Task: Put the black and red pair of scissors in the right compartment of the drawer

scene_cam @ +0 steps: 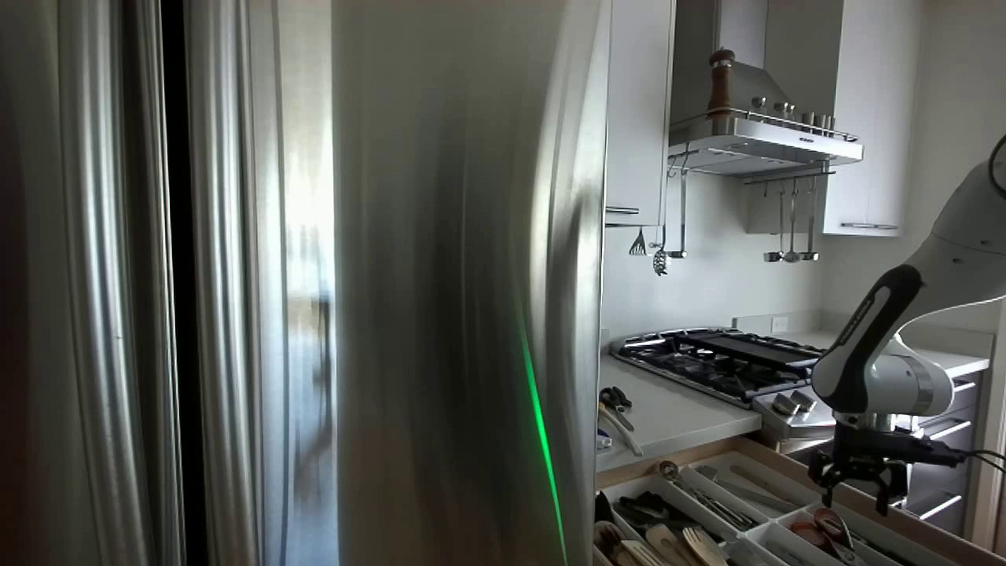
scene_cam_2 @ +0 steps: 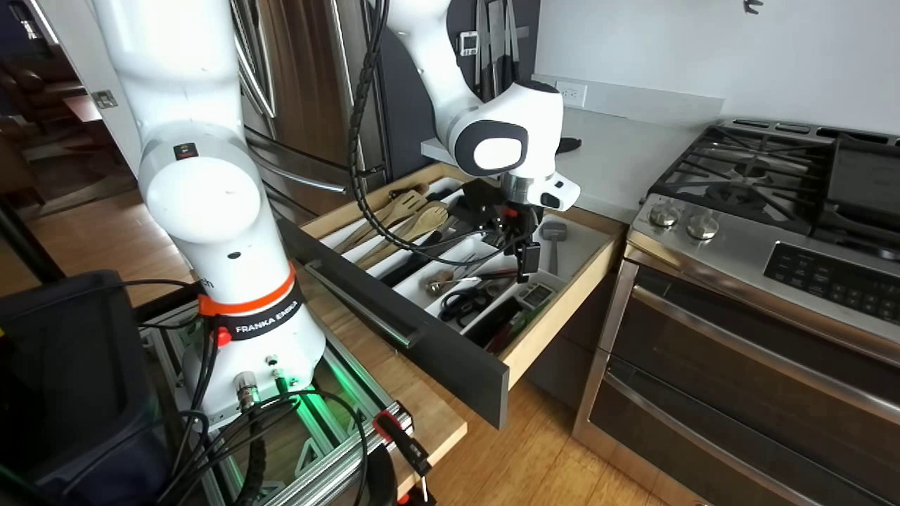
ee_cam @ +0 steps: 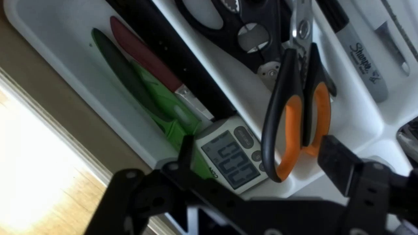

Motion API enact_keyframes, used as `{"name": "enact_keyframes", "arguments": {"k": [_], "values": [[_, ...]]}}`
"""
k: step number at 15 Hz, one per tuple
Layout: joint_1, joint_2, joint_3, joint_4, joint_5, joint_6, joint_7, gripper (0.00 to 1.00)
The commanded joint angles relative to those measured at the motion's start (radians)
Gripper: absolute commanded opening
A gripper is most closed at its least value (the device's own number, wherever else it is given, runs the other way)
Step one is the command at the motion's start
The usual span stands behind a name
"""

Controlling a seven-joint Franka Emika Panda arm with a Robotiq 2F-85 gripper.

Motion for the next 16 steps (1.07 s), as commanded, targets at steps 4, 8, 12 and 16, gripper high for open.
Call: {"name": "enact_keyframes", "arguments": {"k": [4,8,12,16], "values": [[-0.006,0.119,0.033,0.079,0.073,0.032,-0.010,0.52],[-0.001,0.154,0.036,0.101,0.062,0.038,0.000,0.47],[0.002,0.161,0.033,0.107,0.052,0.036,0.005,0.14],[0.012,0.104,0.004,0.080,0.016,0.006,0.027,0.02]]}}
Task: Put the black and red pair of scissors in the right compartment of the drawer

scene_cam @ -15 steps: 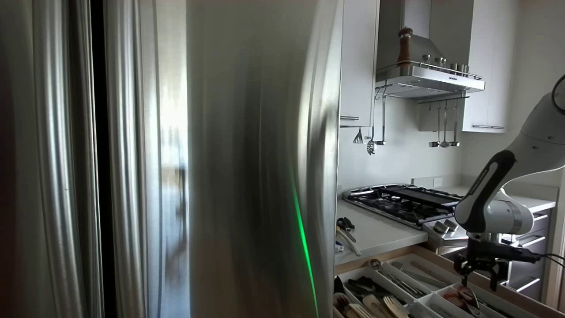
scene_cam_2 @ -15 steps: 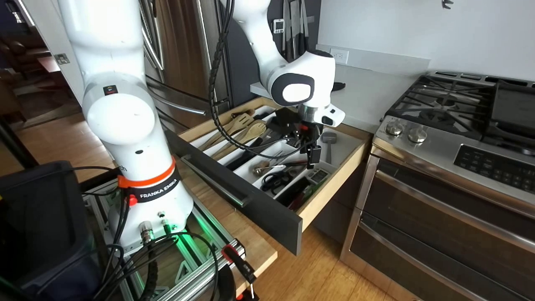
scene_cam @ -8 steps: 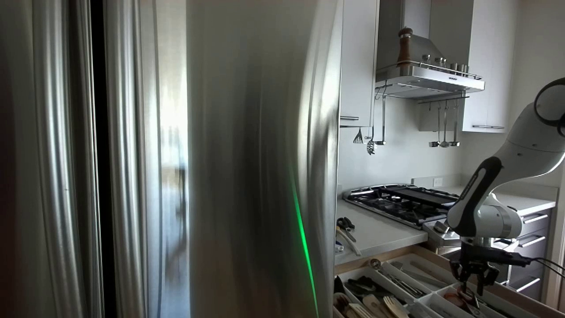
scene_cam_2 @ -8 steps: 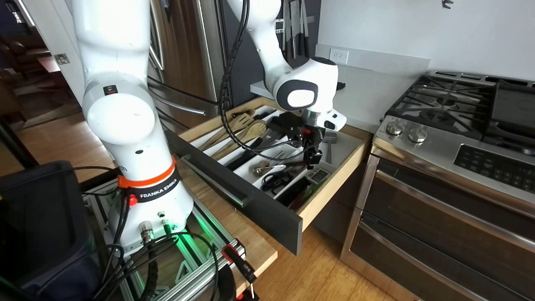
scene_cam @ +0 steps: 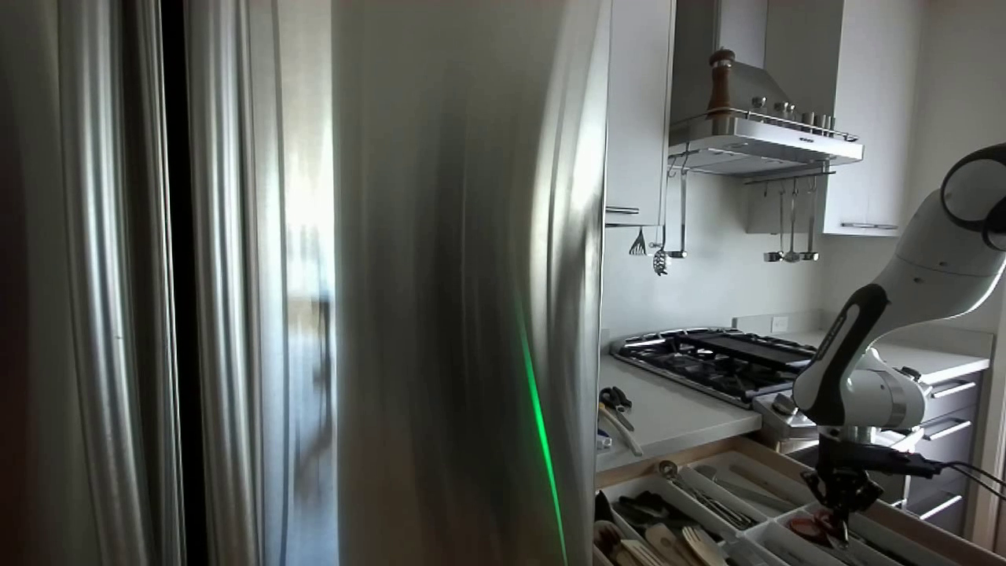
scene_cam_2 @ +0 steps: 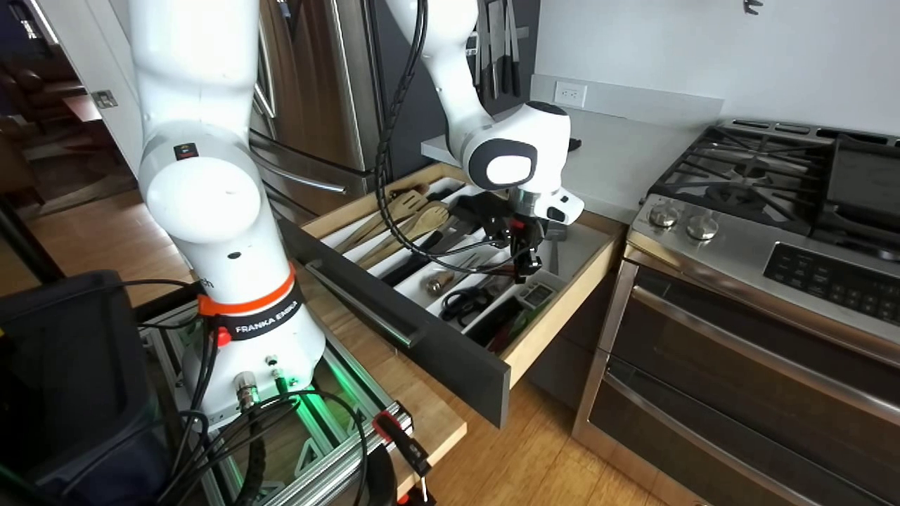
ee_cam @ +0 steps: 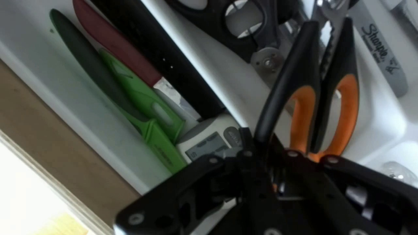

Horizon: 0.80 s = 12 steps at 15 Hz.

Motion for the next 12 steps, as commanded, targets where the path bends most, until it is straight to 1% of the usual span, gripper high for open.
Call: {"name": "enact_keyframes", "arguments": {"k": [1,3,5,7,10,12], "values": [[0.011,-0.063,-0.034,-0.029,-0.032,-0.017,0.027,0.03],[0.001,-0.107,-0.043,-0.045,-0.031,-0.033,0.014,0.01],[-0.020,-0.155,-0.035,-0.054,0.005,-0.044,-0.018,0.02],[-0.036,-0.183,-0.030,-0.040,0.046,-0.059,-0.029,0.02],[-0.032,-0.179,-0.041,0.016,0.059,-0.089,0.027,0.02],[-0.025,-0.147,-0.049,0.069,0.046,-0.104,0.087,0.02]]}}
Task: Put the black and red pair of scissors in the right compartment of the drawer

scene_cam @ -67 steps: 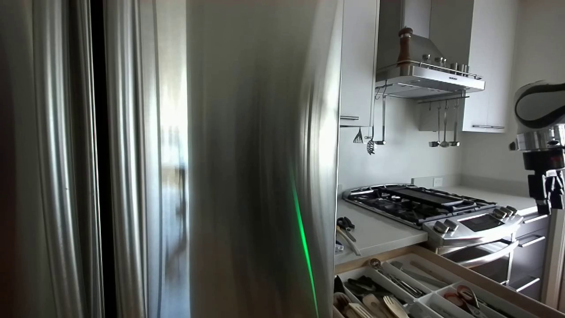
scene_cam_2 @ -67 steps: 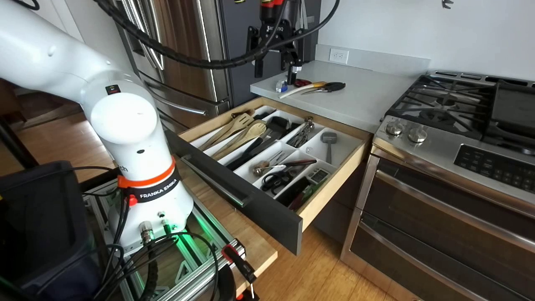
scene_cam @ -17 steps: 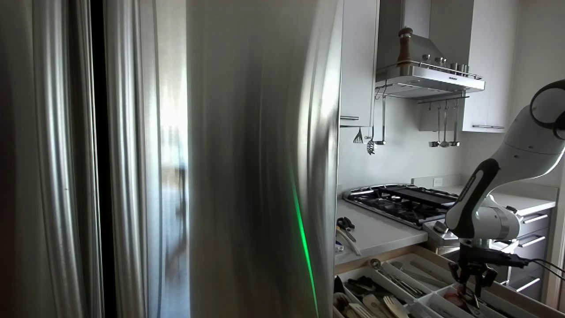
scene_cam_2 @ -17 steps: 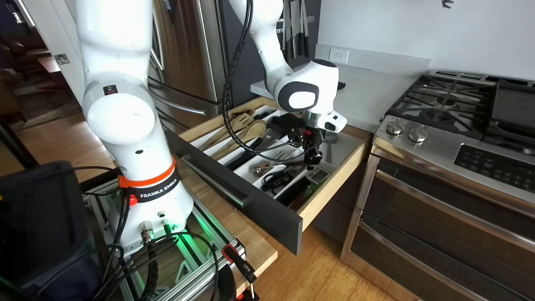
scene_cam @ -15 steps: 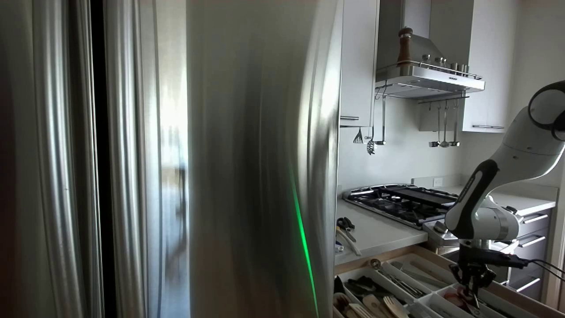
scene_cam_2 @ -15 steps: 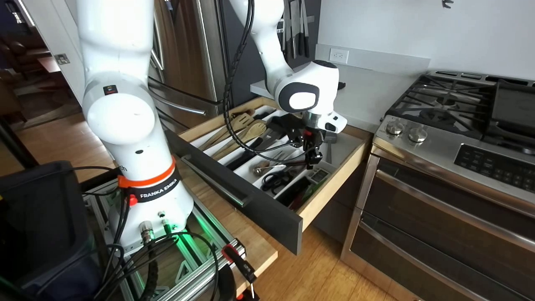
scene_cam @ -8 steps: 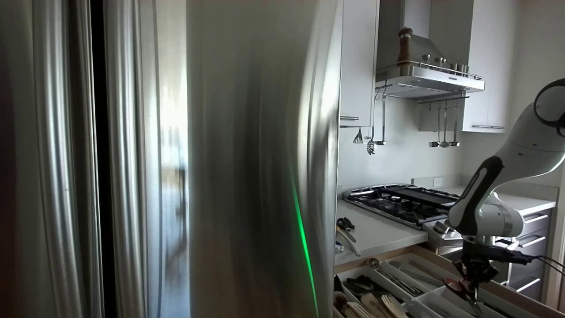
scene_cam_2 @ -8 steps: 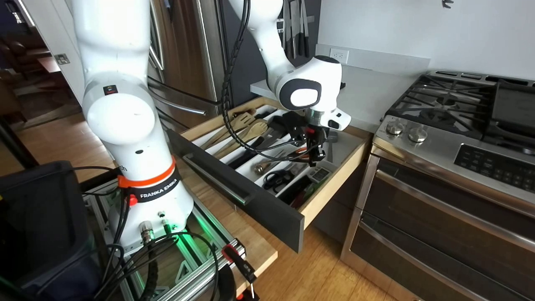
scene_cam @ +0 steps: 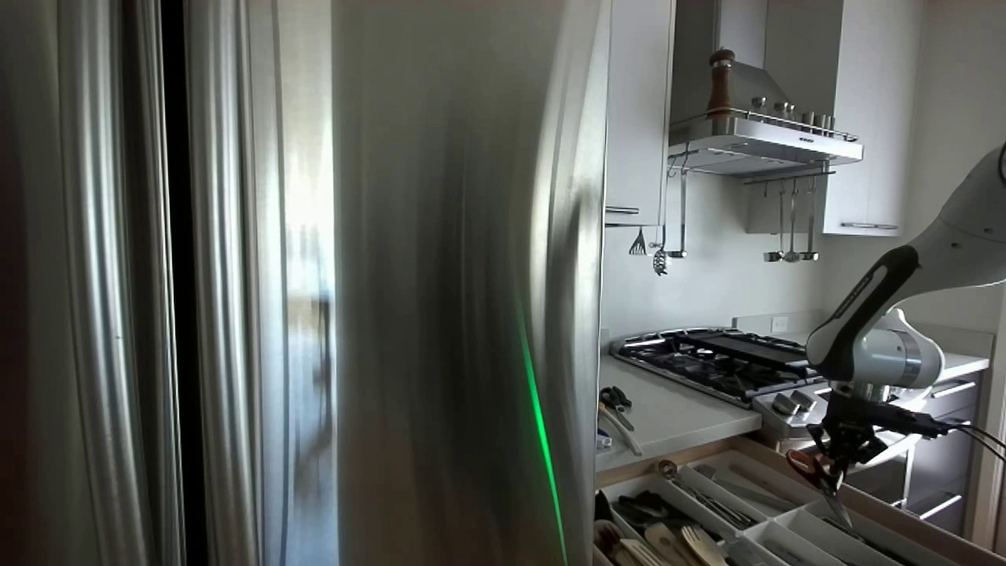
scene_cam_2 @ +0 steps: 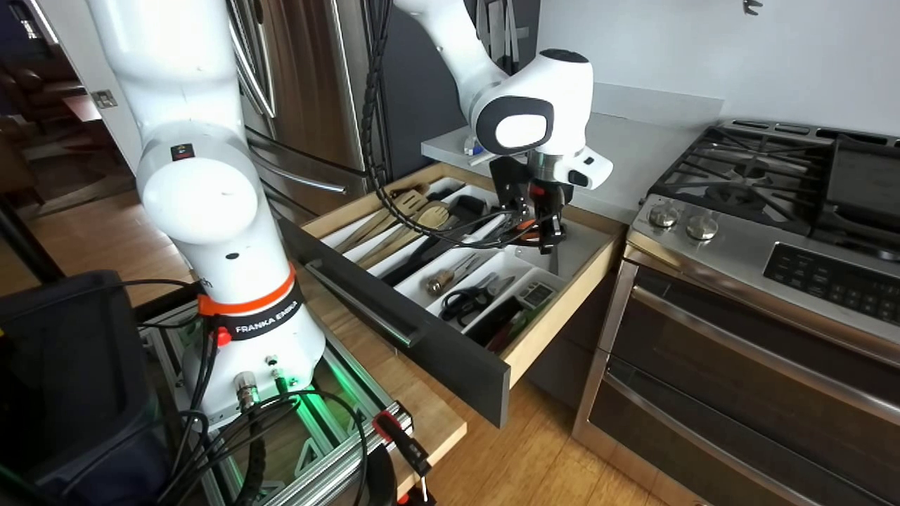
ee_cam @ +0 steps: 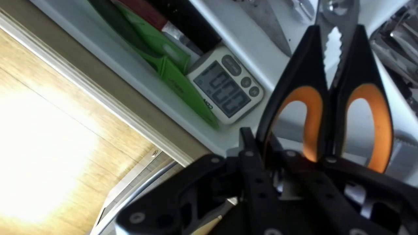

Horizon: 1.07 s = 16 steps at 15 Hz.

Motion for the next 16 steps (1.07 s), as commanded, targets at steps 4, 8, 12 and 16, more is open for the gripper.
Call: {"name": "enact_keyframes", "arguments": {"k": [4,8,12,16], "values": [[0.016,0.114,-0.011,0.173,0.017,-0.055,0.176,0.02],[0.020,0.122,-0.010,0.179,0.003,-0.031,0.180,0.10],[0.022,0.171,-0.008,0.219,0.006,-0.031,0.181,0.10],[0.034,0.221,-0.001,0.254,0.005,0.019,0.190,0.02]]}}
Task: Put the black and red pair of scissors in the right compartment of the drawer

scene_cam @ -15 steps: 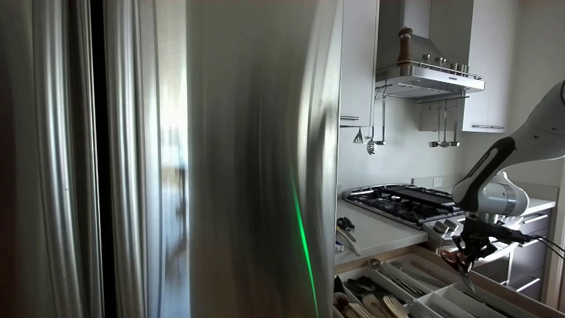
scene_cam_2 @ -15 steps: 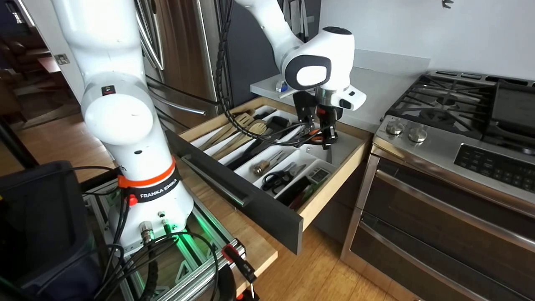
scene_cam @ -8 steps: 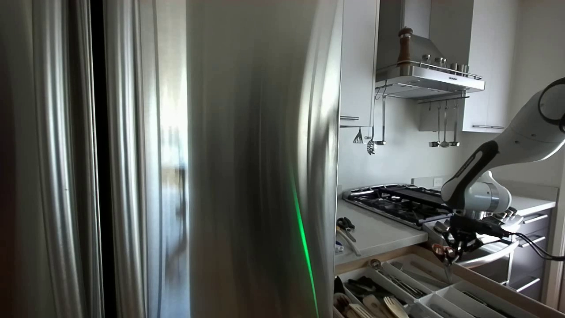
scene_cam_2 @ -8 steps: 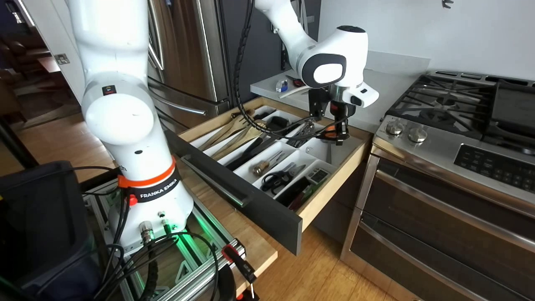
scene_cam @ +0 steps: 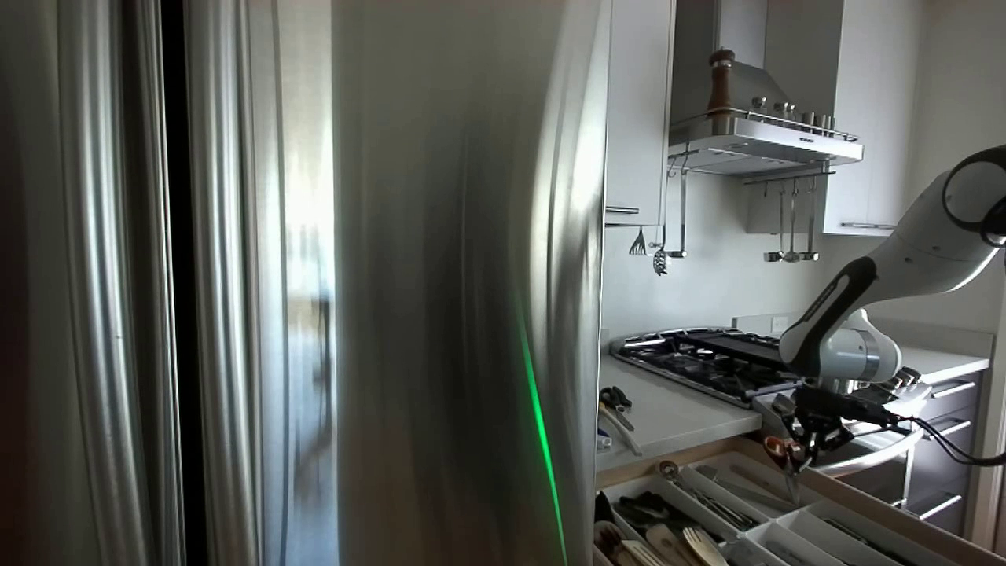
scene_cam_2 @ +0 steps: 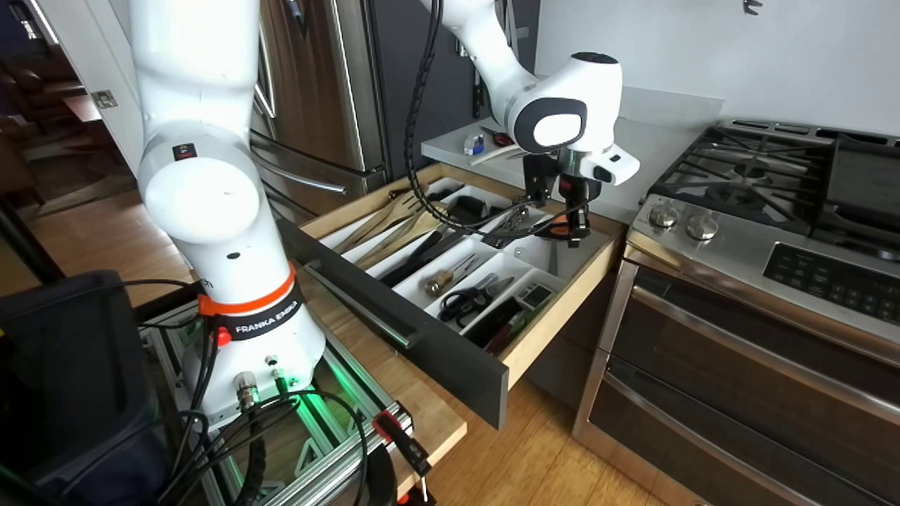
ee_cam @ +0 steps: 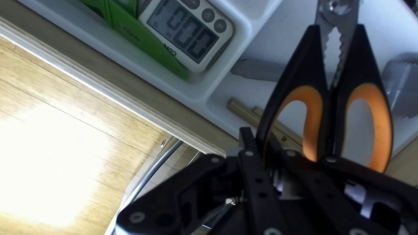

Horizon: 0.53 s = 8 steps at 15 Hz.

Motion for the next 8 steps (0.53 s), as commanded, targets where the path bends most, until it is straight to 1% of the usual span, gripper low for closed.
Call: {"name": "enact_keyframes", "arguments": {"k": [1,4,8], "values": [[0.024,0.059,-0.005,0.039,-0.003,0.076,0.013,0.02],[0.032,0.113,-0.012,0.090,0.009,0.128,0.038,0.02],[0.039,0.180,-0.026,0.157,0.010,0.160,0.081,0.02]]}}
